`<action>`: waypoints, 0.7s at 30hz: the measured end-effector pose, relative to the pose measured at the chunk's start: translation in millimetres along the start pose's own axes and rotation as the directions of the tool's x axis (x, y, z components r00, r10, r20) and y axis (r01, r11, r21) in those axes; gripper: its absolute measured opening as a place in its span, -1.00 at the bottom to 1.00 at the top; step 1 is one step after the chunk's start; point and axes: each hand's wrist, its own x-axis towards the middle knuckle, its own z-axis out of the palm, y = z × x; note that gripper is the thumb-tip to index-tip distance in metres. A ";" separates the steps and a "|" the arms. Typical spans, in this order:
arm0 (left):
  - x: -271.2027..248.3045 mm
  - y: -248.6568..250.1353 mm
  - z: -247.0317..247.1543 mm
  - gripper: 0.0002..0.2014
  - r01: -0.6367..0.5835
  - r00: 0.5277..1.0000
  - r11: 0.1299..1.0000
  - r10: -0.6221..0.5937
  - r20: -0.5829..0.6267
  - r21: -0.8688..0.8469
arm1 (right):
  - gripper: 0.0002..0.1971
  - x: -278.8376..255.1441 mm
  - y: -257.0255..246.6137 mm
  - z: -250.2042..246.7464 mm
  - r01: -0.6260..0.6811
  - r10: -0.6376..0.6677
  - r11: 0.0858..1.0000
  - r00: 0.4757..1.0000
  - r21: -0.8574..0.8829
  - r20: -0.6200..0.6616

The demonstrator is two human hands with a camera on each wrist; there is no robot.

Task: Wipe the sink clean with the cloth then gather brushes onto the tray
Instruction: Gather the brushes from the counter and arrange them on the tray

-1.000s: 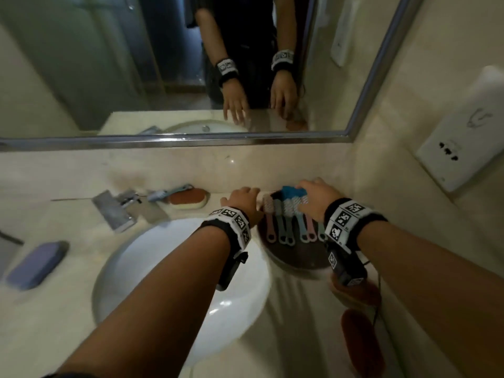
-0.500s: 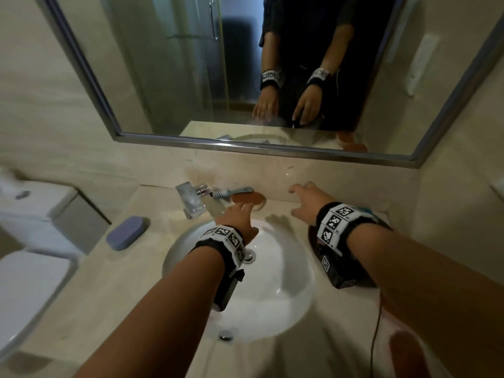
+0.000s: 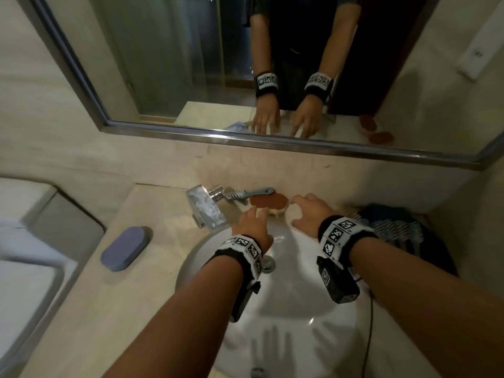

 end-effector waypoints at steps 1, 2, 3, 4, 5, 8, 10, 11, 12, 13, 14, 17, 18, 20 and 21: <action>6.7 -1.2 1.3 -0.28 0.001 1.000 1.000 -0.001 0.009 0.001 | -0.46 6.1 0.6 2.7 0.000 0.000 1.000 1.000 0.008 0.006; 13.7 -1.6 2.4 -0.28 0.003 1.000 1.000 -0.003 0.016 0.000 | -0.46 12.0 0.9 4.7 0.002 -0.002 1.000 1.000 0.004 0.002; 21.2 -1.3 3.1 -0.27 0.005 1.000 1.000 -0.005 0.020 0.001 | -0.47 19.0 1.7 6.5 -0.004 0.004 1.000 1.000 -0.008 -0.002; 28.7 -0.6 4.0 -0.27 0.010 1.000 1.000 -0.010 0.019 0.006 | -0.47 26.6 2.5 7.9 -0.004 0.004 1.000 1.000 -0.016 -0.008; 36.7 0.0 5.0 -0.27 0.015 1.000 1.000 -0.015 0.013 0.009 | -0.47 34.5 3.0 9.1 0.000 0.000 1.000 1.000 -0.014 -0.004; 60.0 2.3 10.2 -0.29 0.029 0.999 0.999 -0.030 -0.018 -0.023 | -0.51 58.8 3.5 11.2 0.040 -0.040 0.999 0.999 0.030 0.012; 74.1 4.0 13.1 -0.30 0.047 0.998 0.998 -0.049 -0.031 -0.047 | -0.56 71.8 2.2 12.3 0.065 -0.064 0.996 0.998 0.058 -0.019; 81.2 3.9 14.2 -0.29 0.061 0.998 0.996 -0.063 -0.031 -0.062 | -0.58 79.7 2.0 14.4 0.070 -0.067 0.994 0.997 0.078 -0.038; 88.2 3.4 14.9 -0.28 0.075 0.997 0.994 -0.077 -0.029 -0.083 | -0.60 89.1 2.4 17.1 0.065 -0.059 0.992 0.997 0.110 -0.058; 94.7 2.7 15.7 -0.28 0.084 0.996 0.991 -0.088 -0.031 -0.109 | -0.62 98.5 2.6 20.3 0.051 -0.041 0.987 0.997 0.149 -0.067; 100.6 1.7 16.8 -0.29 0.084 0.995 0.987 -0.090 -0.042 -0.134 | -0.63 106.5 2.3 22.7 0.037 -0.024 0.981 0.997 0.192 -0.067; 113.9 -1.8 22.3 -0.33 0.074 0.994 0.979 -0.087 -0.059 -0.188 | -0.65 125.7 0.8 28.3 -0.051 0.060 0.936 0.998 0.347 -0.017; 117.7 -3.2 24.7 -0.35 0.077 0.995 0.978 -0.088 -0.052 -0.193 | -0.67 131.4 0.7 30.8 -0.074 0.087 0.914 0.996 0.400 -0.014; 122.3 -4.7 29.1 -0.37 0.085 0.995 0.979 -0.093 -0.034 -0.187 | -0.70 143.0 -0.2 37.5 -0.113 0.136 0.862 0.991 0.494 -0.012; 123.4 -5.2 30.8 -0.39 0.088 0.995 0.979 -0.095 -0.027 -0.182 | -0.72 148.9 -0.4 42.1 -0.129 0.156 0.831 0.988 0.541 -0.004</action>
